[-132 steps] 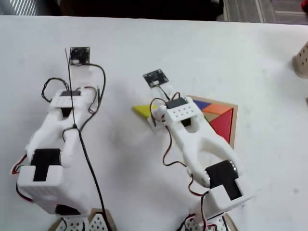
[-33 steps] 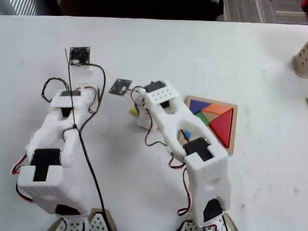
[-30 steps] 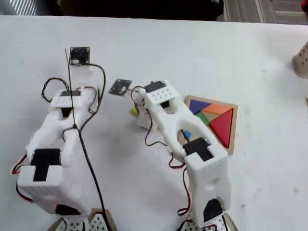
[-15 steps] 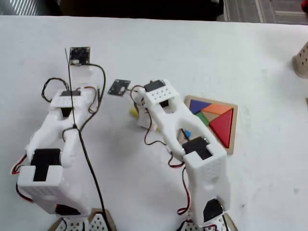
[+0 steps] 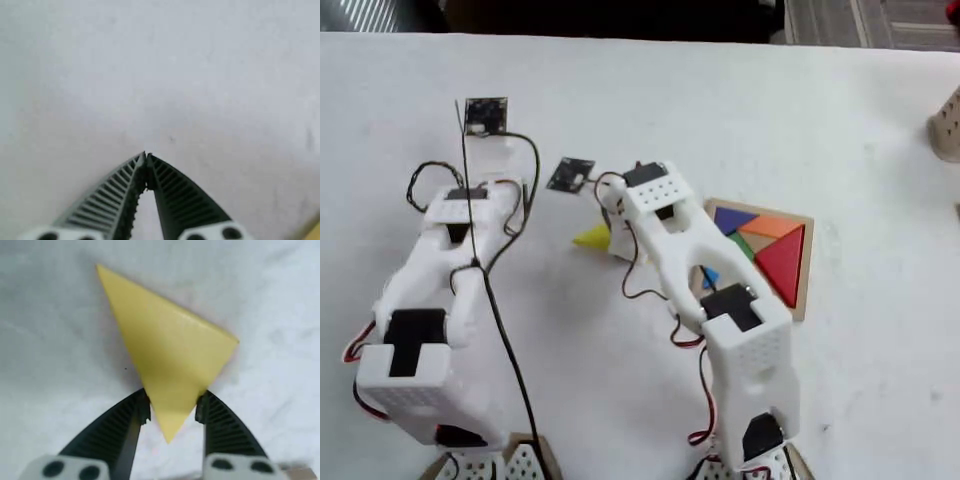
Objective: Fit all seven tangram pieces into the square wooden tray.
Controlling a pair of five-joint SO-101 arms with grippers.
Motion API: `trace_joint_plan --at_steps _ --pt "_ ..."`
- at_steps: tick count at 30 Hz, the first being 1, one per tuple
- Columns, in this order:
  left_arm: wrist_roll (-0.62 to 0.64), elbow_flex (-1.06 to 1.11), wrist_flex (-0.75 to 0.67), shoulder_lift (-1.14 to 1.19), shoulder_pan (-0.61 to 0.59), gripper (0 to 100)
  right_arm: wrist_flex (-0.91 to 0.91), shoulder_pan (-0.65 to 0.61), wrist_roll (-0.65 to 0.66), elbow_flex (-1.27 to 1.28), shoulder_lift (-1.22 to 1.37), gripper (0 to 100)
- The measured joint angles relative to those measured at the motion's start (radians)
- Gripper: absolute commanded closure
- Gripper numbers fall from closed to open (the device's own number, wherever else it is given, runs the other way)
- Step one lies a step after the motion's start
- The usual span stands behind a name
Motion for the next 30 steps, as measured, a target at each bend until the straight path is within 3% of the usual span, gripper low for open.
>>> trace_joint_plan --at_steps 10,18,30 --pt "0.0 0.0 0.0 0.0 0.0 98 0.014 0.0 -0.077 0.0 0.0 89.2" --pt "0.0 0.0 0.0 0.0 0.0 98 -0.041 0.023 -0.209 0.0 0.0 98.4" --pt "0.0 0.0 0.0 0.0 0.0 98 -0.046 0.083 -0.224 0.006 0.0 98.0"
